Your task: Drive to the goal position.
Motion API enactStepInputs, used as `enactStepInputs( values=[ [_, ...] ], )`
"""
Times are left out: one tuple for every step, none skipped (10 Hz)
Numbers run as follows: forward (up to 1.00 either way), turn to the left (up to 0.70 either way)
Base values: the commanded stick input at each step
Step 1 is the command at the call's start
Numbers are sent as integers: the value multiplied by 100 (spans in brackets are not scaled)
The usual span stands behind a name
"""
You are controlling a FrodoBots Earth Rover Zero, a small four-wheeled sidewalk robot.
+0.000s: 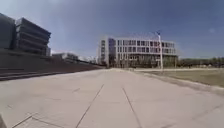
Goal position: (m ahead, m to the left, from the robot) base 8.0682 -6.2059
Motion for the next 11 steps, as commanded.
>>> enactStepInputs(
  values=[
    [70,1],
    [70,1],
    [70,1],
    [70,1],
    [70,1],
    [70,1],
    [70,1],
    [70,1],
    [70,1],
    [70,1],
    [70,1]
  ],
)
